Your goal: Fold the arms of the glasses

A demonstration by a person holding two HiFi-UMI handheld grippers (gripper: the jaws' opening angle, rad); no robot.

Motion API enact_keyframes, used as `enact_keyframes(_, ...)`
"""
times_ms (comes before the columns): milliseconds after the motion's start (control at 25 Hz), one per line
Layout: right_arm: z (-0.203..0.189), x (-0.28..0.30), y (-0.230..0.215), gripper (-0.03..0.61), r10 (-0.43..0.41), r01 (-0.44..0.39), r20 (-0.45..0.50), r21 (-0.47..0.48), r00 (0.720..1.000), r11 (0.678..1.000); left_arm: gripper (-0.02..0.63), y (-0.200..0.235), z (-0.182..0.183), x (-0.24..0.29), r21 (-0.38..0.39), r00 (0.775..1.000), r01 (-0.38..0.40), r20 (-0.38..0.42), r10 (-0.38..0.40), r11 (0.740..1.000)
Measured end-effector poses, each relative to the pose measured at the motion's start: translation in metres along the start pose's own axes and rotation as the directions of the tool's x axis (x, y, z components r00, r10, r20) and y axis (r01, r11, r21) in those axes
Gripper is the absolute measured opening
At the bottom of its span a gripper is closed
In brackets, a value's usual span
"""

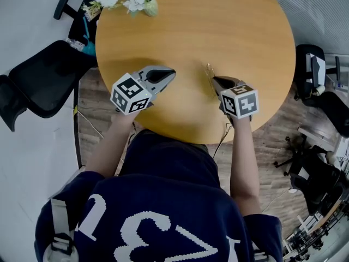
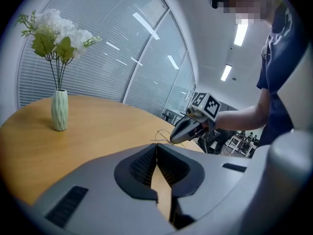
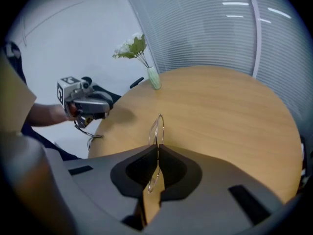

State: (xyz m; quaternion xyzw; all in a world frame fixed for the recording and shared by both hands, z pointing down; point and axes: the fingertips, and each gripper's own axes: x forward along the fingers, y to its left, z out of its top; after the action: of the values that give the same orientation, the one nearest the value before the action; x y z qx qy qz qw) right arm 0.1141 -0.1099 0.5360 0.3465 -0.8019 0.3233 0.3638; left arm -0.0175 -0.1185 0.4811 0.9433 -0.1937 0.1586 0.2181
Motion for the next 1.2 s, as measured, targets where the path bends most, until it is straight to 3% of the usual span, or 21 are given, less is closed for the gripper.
enact_keyframes(200, -0.016, 0.021, -0.008, 0.031, -0.153, 0.122, -0.097, -0.271, 0.983, 0.955, 0.016, -0.011, -0.005, 0.001, 0.024, 0.998, 0.056, -0.016, -0.056, 0.998)
enact_keyframes(440, -0.022, 0.035, -0.014, 0.031, -0.32, 0.259, -0.064, -0.45, 0.945, 0.855, 0.016, -0.009, -0.009, 0.0, 0.027, 0.999, 0.031, -0.025, -0.031, 0.999)
enact_keyframes(600, -0.022, 0.043, -0.011, 0.031, -0.36, 0.303, -0.02, -0.497, 0.933, 0.813, 0.017, -0.005, -0.01, -0.001, 0.026, 1.0, 0.022, -0.022, -0.022, 0.999)
enact_keyframes(760, -0.022, 0.051, -0.007, 0.035, -0.364, 0.311, -0.008, -0.5, 0.931, 0.808, 0.017, -0.004, -0.01, -0.002, 0.02, 1.0, 0.015, -0.017, -0.014, 1.0)
enact_keyframes(960, -0.025, 0.063, -0.004, 0.121, -0.315, 0.262, -0.05, -0.44, 0.948, 0.859, 0.017, -0.004, -0.012, -0.002, 0.019, 1.0, 0.009, -0.019, -0.009, 1.0)
enact_keyframes(1200, -0.012, 0.054, -0.007, 0.105, -0.302, 0.285, 0.014, -0.371, 0.953, 0.884, 0.017, -0.001, -0.007, -0.005, 0.029, 1.0, -0.01, -0.006, 0.01, 1.0)
